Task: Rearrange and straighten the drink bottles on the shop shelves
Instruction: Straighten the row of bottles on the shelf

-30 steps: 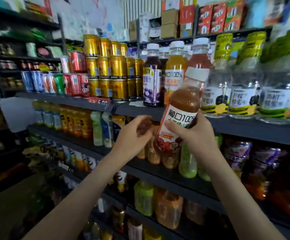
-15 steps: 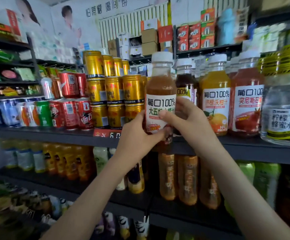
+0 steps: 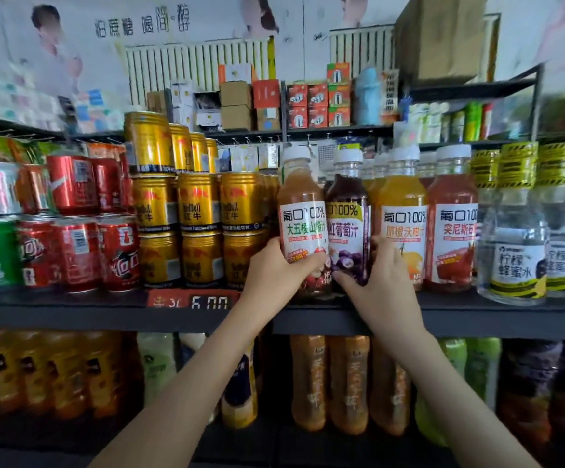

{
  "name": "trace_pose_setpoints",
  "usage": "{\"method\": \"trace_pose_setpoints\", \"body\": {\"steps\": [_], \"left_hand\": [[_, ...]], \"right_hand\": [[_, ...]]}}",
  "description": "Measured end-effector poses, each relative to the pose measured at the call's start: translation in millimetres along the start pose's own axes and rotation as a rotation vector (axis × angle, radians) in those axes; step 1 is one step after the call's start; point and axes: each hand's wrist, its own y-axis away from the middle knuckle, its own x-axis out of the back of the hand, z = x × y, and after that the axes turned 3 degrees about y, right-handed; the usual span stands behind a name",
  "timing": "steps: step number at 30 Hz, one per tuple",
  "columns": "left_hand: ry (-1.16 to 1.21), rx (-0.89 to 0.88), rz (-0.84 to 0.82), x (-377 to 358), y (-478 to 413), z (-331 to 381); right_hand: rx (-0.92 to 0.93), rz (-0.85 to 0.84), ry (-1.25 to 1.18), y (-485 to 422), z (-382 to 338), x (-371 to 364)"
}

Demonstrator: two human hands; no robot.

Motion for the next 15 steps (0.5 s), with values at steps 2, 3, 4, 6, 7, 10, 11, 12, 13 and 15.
{"method": "trace_pose_setpoints", "body": {"steps": [2, 3, 4, 6, 7, 10, 11, 12, 13, 15], "left_hand": [[0.03, 0.018, 0.009, -0.1, -4.8, -1.3], [0.034, 0.023, 0.018, 0.8, -7.3, -3.2], [0.029, 0.025, 0.027, 1.6, -9.2, -4.8], [-0.001, 0.028, 0.037, 1.2, -13.3, -9.2], [-0.02, 0.035, 0.034, -0.6, -15.7, -11.4], [-0.046, 0.076, 0.003, -9.9, -27.6, -14.0], [-0.044, 0.092, -0.017, -13.6, -33.8, -13.8], [-0.037, 0.11, -0.038, -17.5, -40.1, -13.7], [-0.026, 0.131, -0.058, -21.5, -46.5, -14.1], [-0.015, 0.166, -0.081, -28.0, -56.2, -15.2]], "right_hand": [[-0.02, -0.006, 0.029, -1.6, 0.2, -2.7], [-0.033, -0.01, 0.044, -2.8, 0.1, -3.9], [-0.043, -0.012, 0.058, -3.8, -0.2, -5.2], [-0.053, -0.011, 0.081, -5.0, -1.5, -7.0], [-0.059, -0.013, 0.092, -4.9, -2.3, -7.5], [-0.094, -0.046, 0.131, -4.1, -4.3, -7.8], [-0.1, -0.056, 0.144, -4.2, -4.5, -8.0], [-0.1, -0.064, 0.158, -4.5, -4.3, -8.3], [-0.099, -0.069, 0.17, -4.9, -4.0, -8.4], [-0.089, -0.074, 0.2, -5.4, -3.7, -8.8]]}}
